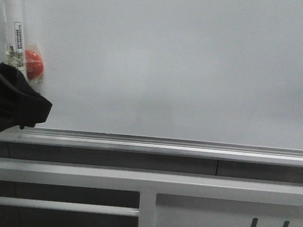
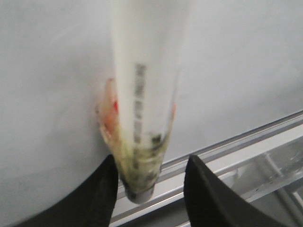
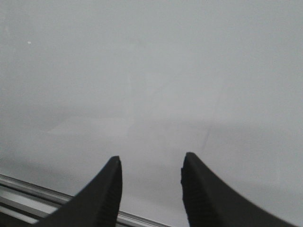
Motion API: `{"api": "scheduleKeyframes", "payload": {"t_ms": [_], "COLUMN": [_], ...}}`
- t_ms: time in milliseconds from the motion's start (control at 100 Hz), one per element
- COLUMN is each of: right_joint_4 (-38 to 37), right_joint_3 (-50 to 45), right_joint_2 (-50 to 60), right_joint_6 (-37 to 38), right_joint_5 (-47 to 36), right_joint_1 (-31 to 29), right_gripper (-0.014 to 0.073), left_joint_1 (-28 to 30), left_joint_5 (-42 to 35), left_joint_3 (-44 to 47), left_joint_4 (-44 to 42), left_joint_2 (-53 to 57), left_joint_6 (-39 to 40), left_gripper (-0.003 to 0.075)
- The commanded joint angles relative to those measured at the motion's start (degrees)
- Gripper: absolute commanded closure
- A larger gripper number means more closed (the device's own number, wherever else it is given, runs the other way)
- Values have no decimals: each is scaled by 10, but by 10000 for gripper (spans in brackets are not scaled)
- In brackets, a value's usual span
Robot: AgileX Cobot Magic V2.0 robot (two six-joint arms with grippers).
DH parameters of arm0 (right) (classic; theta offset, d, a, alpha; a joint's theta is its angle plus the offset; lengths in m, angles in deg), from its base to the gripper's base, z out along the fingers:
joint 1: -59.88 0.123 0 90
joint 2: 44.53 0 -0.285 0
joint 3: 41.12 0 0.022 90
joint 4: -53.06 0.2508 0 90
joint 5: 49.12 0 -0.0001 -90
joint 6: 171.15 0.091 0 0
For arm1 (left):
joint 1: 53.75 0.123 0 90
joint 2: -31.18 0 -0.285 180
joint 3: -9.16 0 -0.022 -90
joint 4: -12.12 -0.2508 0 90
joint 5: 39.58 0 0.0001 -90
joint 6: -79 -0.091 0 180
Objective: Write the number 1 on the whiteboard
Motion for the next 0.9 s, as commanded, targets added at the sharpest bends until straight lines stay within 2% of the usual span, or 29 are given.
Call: {"api": "scheduleKeyframes", "payload": {"t_ms": [0, 390, 490, 650, 730, 840, 890], "right_joint_4": [5, 5, 5, 5, 9, 24, 42], "right_joint_3": [20, 20, 20, 20, 21, 30, 37], "right_joint_2": [-13, -13, -13, -13, -13, -13, -13], "right_joint_6": [-5, -5, -5, -5, -5, -6, -29], "right_joint_5": [-41, -41, -41, -41, -33, -2, 18], "right_joint_1": [-2, -2, -2, -2, -2, -2, -2], "right_gripper": [325, 325, 325, 325, 325, 328, 328], "left_joint_1": [0, 0, 0, 0, 0, -6, -15], "left_joint_5": [-74, -88, -88, -86, -58, -8, 7], "left_joint_3": [-33, -33, -33, -33, -33, -33, -33], "left_joint_4": [-30, -32, -32, -33, -42, -46, -46], "left_joint_2": [16, 16, 16, 16, 18, 32, 41], "left_joint_6": [0, 0, 0, -4, -25, -69, -90], "left_gripper": [406, 416, 479, 648, 734, 740, 740]}}
